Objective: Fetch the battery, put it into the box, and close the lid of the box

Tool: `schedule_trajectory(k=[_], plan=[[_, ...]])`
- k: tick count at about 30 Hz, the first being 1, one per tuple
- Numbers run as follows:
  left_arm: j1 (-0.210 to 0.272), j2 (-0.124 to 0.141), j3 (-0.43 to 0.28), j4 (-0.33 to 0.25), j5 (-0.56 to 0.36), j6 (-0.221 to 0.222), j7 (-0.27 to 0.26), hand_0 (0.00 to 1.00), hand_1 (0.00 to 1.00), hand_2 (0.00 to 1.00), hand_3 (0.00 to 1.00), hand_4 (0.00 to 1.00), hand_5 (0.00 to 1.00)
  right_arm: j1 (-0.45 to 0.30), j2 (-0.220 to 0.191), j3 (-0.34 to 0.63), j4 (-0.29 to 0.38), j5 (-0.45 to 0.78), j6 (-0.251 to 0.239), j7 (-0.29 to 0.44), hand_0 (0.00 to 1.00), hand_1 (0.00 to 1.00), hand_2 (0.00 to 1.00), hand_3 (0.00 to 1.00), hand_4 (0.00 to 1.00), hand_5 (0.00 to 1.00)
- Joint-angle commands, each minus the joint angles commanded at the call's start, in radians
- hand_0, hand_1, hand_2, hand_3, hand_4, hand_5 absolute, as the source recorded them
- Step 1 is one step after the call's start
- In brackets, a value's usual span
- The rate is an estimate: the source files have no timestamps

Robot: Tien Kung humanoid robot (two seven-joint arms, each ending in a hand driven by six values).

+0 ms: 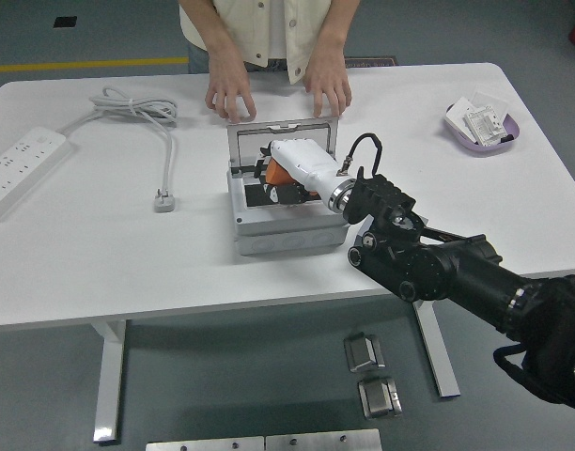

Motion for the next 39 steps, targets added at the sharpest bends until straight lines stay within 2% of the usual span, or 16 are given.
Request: schedule_trajectory(k=[7,16,17,22,23,28,29,34,35,39], plan=[[0.0,-0.001,0.004,0.0,-0.004,0.0,0.0,0.625,0.619,0.598,0.634,0.706,0.168,-0.002,0.0,-0.007,-0.003,0.007,-0.009,0.006,0.248,0.236,0.419,0.506,0.348,0.002],[-0.002,-0.002,0.006,0.0,-0.005,0.0,-0.003,0.625,0.62,0.598,0.633,0.706,0.169,-0.003,0.0,-0.006,-0.013,0.013,0.004,0.024,0.252,0.238,0.421,0.509,0.349,0.002],[-0.002,-0.002,0.007,0.0,-0.005,0.0,-0.003,0.625,0.62,0.598,0.633,0.706,0.168,-0.003,0.0,-0.006,-0.014,0.014,0.006,0.026,0.319,0.292,0.448,0.546,0.375,0.002],[-0.002,-0.002,0.007,0.0,-0.005,0.001,-0.003,0.625,0.62,0.598,0.633,0.706,0.168,-0.002,0.0,-0.004,-0.018,0.013,0.016,0.033,0.319,0.292,0.448,0.546,0.375,0.002],[-0.002,-0.002,0.006,0.0,-0.005,0.001,-0.003,0.625,0.62,0.597,0.633,0.706,0.169,-0.002,0.0,-0.004,-0.019,0.013,0.016,0.034,0.507,0.487,0.535,0.629,0.495,0.002],[-0.002,-0.003,0.006,0.0,-0.004,0.001,-0.002,0.625,0.62,0.597,0.633,0.706,0.169,-0.001,0.0,-0.003,-0.021,0.013,0.014,0.04,0.507,0.487,0.535,0.629,0.495,0.002],[-0.002,-0.004,0.006,0.0,-0.004,0.001,-0.002,0.625,0.62,0.597,0.632,0.706,0.17,-0.001,0.0,-0.002,-0.022,0.014,0.015,0.041,0.568,0.559,0.58,0.66,0.542,0.002],[-0.002,-0.005,0.005,0.0,-0.002,0.0,-0.004,0.625,0.62,0.597,0.632,0.706,0.17,-0.001,0.0,-0.002,-0.023,0.017,0.025,0.044,0.568,0.559,0.58,0.66,0.542,0.002],[-0.002,-0.005,0.005,0.0,-0.002,-0.001,-0.004,0.625,0.619,0.597,0.631,0.702,0.169,-0.001,0.0,-0.003,-0.023,0.018,0.027,0.045,0.619,0.576,0.602,0.671,0.55,0.002],[-0.001,-0.005,0.004,0.0,0.0,-0.001,-0.005,0.625,0.619,0.597,0.631,0.702,0.169,-0.001,0.0,-0.004,-0.024,0.02,0.032,0.047,0.619,0.576,0.602,0.671,0.55,0.002]])
